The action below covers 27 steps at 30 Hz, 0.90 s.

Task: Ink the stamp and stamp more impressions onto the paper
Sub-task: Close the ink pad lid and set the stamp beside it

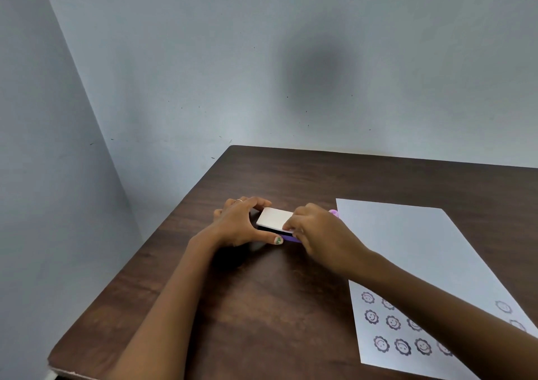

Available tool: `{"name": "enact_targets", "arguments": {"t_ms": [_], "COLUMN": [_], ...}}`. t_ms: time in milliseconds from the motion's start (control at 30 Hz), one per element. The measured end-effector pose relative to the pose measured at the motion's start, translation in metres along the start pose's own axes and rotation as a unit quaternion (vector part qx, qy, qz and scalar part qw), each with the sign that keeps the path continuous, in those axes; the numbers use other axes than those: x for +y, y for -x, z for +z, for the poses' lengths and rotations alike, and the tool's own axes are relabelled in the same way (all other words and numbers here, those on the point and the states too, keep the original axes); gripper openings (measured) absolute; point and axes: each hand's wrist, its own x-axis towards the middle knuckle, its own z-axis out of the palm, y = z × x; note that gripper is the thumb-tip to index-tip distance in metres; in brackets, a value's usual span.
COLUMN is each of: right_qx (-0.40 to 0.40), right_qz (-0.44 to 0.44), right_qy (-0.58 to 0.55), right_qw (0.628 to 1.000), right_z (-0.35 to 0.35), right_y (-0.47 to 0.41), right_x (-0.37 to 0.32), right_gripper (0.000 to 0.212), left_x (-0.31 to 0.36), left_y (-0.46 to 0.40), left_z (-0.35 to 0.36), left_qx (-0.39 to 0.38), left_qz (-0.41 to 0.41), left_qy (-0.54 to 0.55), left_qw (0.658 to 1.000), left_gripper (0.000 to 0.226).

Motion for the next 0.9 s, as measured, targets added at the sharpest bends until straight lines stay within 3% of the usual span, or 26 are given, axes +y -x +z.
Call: {"name": "enact_targets", "arguments": {"t_ms": [300, 433, 733, 833, 900], "right_qx": [0.045, 0.043, 0.029, 0.03, 0.028], "right_qz": [-0.006, 0.004, 0.013, 0.011, 0.015], "right_qy": [-0.047, -0.046, -0.012, -0.015, -0.02], "right_qw": [0.998, 0.998, 0.999, 0.999, 0.999], "right_z": [0.003, 0.007, 0.02, 0.023, 0.022], "right_y": [0.008, 0.013, 0.016, 0.02, 0.021], "right_x": [0.007, 0.009, 0.008, 0.007, 0.006], "right_gripper": [0.029, 0.036, 0.031, 0.036, 0.028], "left_x": [-0.004, -0.004, 0.002, 0.011, 0.02], "left_y": [0.003, 0.004, 0.006, 0.008, 0.009], "left_z": [-0.007, -0.008, -0.006, 0.002, 0.011], "left_qx": [-0.007, -0.01, 0.006, 0.011, -0.002], "left_qz": [-0.001, 0.009, 0.016, 0.043, 0.069], "left_qy": [0.048, 0.059, 0.025, 0.0, -0.003], "left_qw": [0.999, 0.998, 1.0, 0.999, 0.998], "left_gripper": [0.064, 0.06, 0.064, 0.065, 0.063]}}
